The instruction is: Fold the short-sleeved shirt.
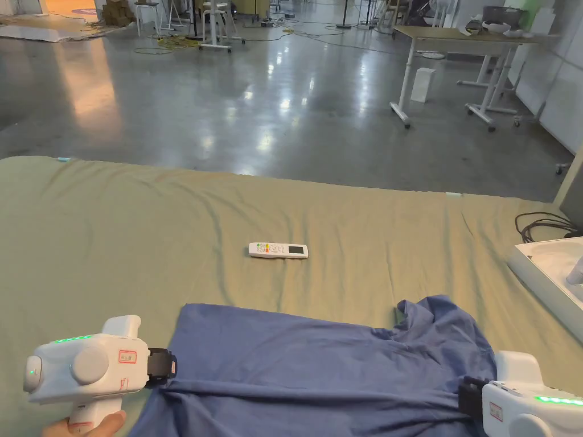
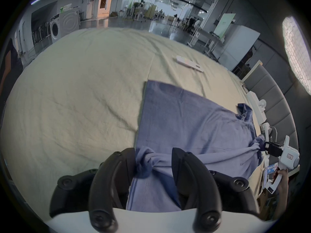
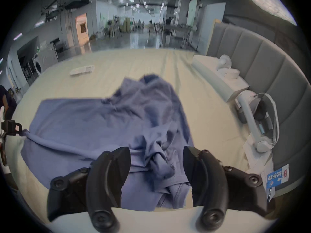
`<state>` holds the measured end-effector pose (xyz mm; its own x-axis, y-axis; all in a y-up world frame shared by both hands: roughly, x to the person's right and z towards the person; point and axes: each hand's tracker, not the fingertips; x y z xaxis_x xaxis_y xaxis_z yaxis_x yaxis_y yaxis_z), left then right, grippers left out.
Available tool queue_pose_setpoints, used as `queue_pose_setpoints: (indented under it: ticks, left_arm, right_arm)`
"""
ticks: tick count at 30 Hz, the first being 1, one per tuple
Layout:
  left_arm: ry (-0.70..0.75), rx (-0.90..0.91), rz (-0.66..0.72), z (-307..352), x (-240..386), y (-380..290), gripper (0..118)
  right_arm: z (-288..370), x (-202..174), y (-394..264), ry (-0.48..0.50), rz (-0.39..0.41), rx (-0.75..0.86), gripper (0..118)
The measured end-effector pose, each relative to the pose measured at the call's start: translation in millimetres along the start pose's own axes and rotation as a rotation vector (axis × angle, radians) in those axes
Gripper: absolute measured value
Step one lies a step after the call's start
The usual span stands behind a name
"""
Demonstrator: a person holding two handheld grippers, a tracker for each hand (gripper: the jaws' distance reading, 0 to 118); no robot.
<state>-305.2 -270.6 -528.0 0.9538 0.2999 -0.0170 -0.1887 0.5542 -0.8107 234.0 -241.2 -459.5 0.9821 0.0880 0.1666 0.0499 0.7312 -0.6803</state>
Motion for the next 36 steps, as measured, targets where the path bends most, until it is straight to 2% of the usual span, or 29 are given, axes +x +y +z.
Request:
queue_pose_setpoints:
  ticks: [3,7,8,10,12,13,14,16,17,18,19,22,24,30,36]
  left_arm:
    - [0.001,0.118,-0.057,30,14,-7,48]
    - [0.026,0.331,-0.135,75,41,-26,48]
    - [0.052,0.381,-0.159,87,48,-32,46]
    - [0.068,0.461,-0.186,105,58,-43,45]
    - [0.037,0.509,-0.205,122,66,-55,42]
    - [0.027,0.528,-0.2,130,70,-60,31]
    - [0.013,0.549,-0.207,137,72,-66,21]
    - [0.048,0.555,-0.209,147,79,-74,13]
    - [0.048,0.562,-0.201,149,80,-76,11]
    - [0.014,0.554,-0.182,152,78,-78,5]
    - [-0.048,0.532,-0.167,154,78,-81,1]
    - [0.026,0.553,-0.197,159,82,-88,1]
    - [-0.017,0.528,-0.21,162,80,-91,1]
    - [0.044,0.557,-0.273,172,88,-104,1]
    - [0.12,0.678,-0.373,184,89,-114,1]
  right_arm:
    - [39,-6,4,0.039,-0.031,0.161,69]
    - [97,-22,1,0.11,-0.017,0.405,69]
    - [111,-28,-1,0.113,-0.006,0.47,68]
    - [132,-39,-7,0.058,0.006,0.538,66]
    - [148,-48,-12,0.036,-0.003,0.589,51]
    - [156,-51,-16,0.045,-0.013,0.607,36]
    - [161,-53,-19,0.044,-0.016,0.608,26]
    - [168,-56,-24,0.038,-0.026,0.618,10]
    - [172,-57,-27,0.031,-0.033,0.627,5]
    - [174,-57,-28,0.028,-0.033,0.628,2]
    - [177,-57,-31,0.029,-0.037,0.63,0]
    - [183,-56,-36,0.035,-0.05,0.633,0]
    - [189,-54,-38,0.034,-0.066,0.634,0]
    - [201,-48,-43,0.036,-0.076,0.642,0]
    - [198,-48,-46,0.042,-0.064,0.619,0]
